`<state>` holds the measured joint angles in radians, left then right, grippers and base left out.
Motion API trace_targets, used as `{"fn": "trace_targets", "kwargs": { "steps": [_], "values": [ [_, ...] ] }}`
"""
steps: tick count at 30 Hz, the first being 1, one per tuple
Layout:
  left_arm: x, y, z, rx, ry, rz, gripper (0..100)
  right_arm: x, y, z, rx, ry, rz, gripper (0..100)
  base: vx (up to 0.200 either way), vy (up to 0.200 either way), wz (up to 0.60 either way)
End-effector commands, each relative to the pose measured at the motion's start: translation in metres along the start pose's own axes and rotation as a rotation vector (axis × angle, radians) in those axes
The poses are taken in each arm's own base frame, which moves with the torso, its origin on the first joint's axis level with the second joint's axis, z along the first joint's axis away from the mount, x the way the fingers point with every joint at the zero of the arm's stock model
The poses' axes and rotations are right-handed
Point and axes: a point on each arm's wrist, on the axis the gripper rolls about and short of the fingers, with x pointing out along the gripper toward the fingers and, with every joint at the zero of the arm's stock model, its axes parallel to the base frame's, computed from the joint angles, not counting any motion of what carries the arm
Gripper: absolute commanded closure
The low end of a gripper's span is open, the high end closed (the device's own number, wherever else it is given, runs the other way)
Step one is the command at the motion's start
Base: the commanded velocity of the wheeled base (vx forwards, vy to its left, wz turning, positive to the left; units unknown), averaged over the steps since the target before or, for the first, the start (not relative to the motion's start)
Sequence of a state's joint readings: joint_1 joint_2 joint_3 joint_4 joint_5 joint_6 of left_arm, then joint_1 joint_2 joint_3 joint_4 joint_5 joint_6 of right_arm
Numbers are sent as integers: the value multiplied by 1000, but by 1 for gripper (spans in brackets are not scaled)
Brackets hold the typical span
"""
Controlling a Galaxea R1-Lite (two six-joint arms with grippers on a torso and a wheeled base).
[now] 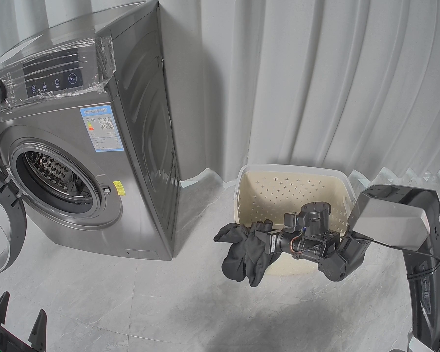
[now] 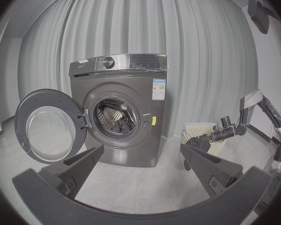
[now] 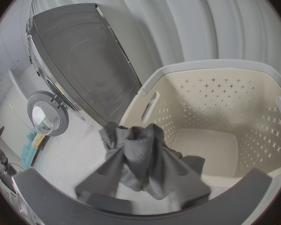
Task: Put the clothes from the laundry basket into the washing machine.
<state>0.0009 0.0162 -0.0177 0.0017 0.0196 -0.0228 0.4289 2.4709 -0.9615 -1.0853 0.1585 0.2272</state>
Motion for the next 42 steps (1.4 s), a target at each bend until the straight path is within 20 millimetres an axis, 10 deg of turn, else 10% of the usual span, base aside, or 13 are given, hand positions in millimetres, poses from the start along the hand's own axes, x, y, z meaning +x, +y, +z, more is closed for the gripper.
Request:
{"fn": "trace_targets", "kwargs": {
  "steps": [1, 17, 26, 42],
  "values": [
    [0, 0, -5, 1, 1, 3, 0, -3, -1, 0, 3, 10, -14, 100, 0, 0, 0],
    [0, 0, -5, 1, 1, 3, 0, -46, 17, 57, 28, -145, 14, 100, 0, 0, 0],
    [0, 0, -5, 1, 1, 3, 0, -123, 43, 102, 4, -333, 26, 100, 0, 0, 0],
    [0, 0, -5, 17, 0, -5, 0, -260, 94, 125, -45, -624, 132, 100, 0, 0, 0]
  ]
}}
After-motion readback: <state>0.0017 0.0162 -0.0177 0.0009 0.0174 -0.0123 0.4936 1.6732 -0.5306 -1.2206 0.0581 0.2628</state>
